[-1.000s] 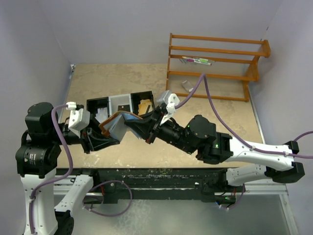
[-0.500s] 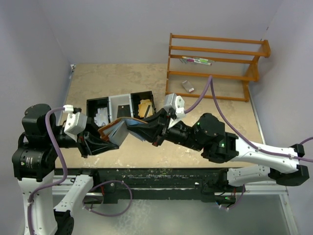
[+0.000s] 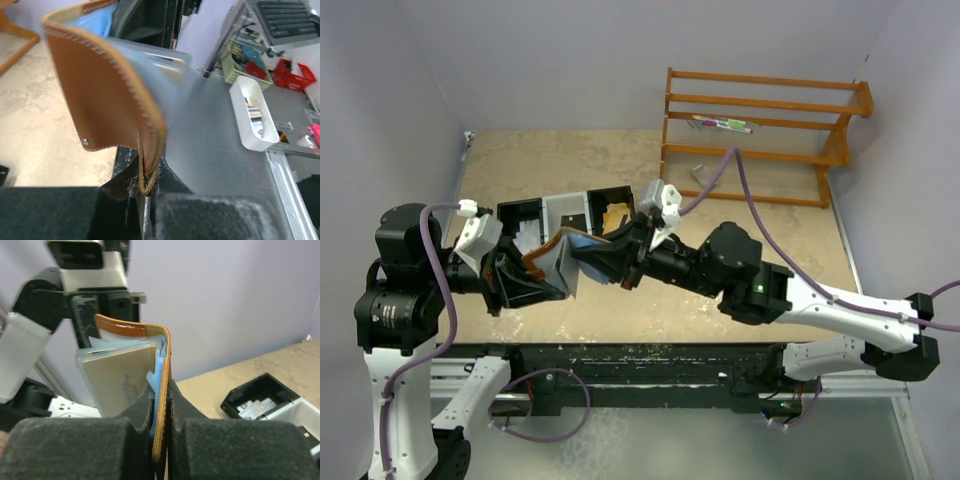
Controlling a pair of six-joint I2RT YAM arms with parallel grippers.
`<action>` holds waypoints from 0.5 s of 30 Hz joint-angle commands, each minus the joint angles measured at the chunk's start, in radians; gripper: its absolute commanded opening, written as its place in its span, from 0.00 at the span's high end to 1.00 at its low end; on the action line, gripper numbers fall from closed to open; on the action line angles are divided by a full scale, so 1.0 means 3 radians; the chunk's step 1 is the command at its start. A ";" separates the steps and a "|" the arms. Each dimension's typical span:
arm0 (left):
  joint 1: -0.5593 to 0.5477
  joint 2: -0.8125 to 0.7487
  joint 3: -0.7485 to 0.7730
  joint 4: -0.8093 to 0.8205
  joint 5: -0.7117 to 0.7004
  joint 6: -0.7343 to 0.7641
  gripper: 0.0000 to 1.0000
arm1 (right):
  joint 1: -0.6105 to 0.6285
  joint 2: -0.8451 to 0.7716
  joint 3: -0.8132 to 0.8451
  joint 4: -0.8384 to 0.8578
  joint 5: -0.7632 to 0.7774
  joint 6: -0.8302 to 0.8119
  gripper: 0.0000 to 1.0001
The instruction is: Take the credit cards out of the card holder
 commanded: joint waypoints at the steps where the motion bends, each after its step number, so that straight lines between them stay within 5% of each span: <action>1: -0.0004 0.0080 0.0094 0.0042 -0.0553 0.0051 1.00 | -0.0206 0.0221 0.0051 0.0071 -0.0481 0.0550 1.00; 15: -0.0006 0.0097 0.0043 0.0120 -0.1986 -0.0036 1.00 | -0.0561 -0.0014 -0.0320 0.0156 -0.0756 0.0829 0.81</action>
